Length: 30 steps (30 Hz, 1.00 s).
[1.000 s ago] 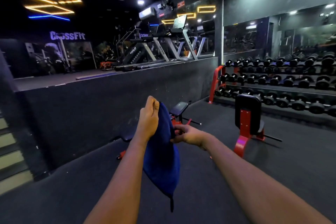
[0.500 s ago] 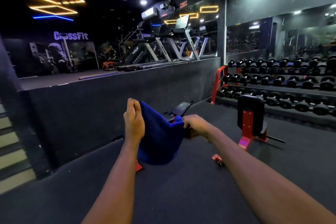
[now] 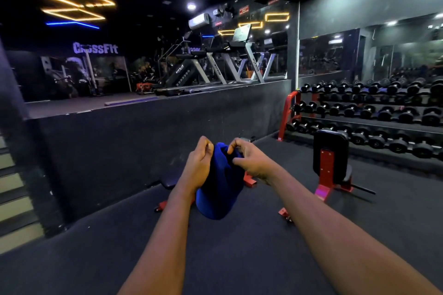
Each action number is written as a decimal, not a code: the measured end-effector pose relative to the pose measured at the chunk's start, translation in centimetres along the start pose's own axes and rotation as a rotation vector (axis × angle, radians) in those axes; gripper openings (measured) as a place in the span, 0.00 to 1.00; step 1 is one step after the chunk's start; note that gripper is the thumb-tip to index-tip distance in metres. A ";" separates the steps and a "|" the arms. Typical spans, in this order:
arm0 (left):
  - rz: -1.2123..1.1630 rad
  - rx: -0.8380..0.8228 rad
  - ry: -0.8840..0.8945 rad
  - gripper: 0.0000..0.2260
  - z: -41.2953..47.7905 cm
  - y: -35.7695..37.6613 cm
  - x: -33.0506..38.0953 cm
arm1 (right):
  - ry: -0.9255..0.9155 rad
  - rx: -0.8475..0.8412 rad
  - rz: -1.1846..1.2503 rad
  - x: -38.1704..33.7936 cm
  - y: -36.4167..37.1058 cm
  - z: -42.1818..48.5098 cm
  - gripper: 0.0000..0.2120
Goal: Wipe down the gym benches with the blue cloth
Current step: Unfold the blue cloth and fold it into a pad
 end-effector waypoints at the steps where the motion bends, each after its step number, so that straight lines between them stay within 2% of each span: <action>1: 0.013 -0.017 -0.018 0.10 0.0 0.3 -0.2 | 0.009 -0.005 -0.002 0.2 0.0 0.1 0.15; 4: 0.076 -0.041 -0.051 0.09 0.1 0.8 -0.5 | 0.039 -0.010 -0.039 0.5 0.1 0.0 0.16; 6: 0.118 0.004 -0.026 0.08 0.1 0.6 -0.1 | 0.090 -0.043 -0.065 0.9 0.5 -0.2 0.16; 10: 0.134 0.153 -0.021 0.08 0.2 -1.4 -0.2 | 0.216 -0.293 -0.247 2.1 2.5 -1.8 0.09; 12: 0.170 0.180 -0.031 0.09 0.4 -2.5 -0.6 | 0.220 -0.341 -0.350 2.9 2.2 -2.3 0.03; 15: 0.195 0.220 -0.046 0.10 0.0 -3.5 -1.6 | 0.101 -0.186 -0.380 2.3 0.1 -1.8 0.16; 20: 0.124 0.368 -0.071 0.06 -1.4 -3.4 -2.0 | -0.023 0.084 0.020 0.8 -1.4 -1.1 0.10; 23: 0.101 0.401 -0.053 0.10 -1.2 -3.1 -0.6 | 0.016 0.255 0.353 2.8 -0.9 -0.9 0.15; 24: 0.106 0.417 -0.032 0.10 -1.1 -3.1 -0.1 | 0.083 0.282 0.443 3.8 -0.3 -1.1 0.18; 26: 0.114 0.450 -0.018 0.13 -1.0 -3.0 0.2 | 0.199 0.205 0.493 4.9 1.9 -1.7 0.17; 28: 0.123 0.475 -0.044 0.13 -1.0 -2.9 -0.3 | 0.204 0.140 0.473 5.7 3.4 -1.8 0.12; 30: 0.154 0.494 -0.114 0.13 -1.4 -2.9 -1.4 | 0.148 0.251 0.383 6.1 3.0 -1.5 0.09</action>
Point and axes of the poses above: each hand's wrist, its own z-axis towards the middle knuckle, its own y-axis out of the palm, x = y × z, the point moved 9 cm from there along z, towards the middle knuckle, and after that the axes turned 1 degree about -x, right-handed, at the moved point
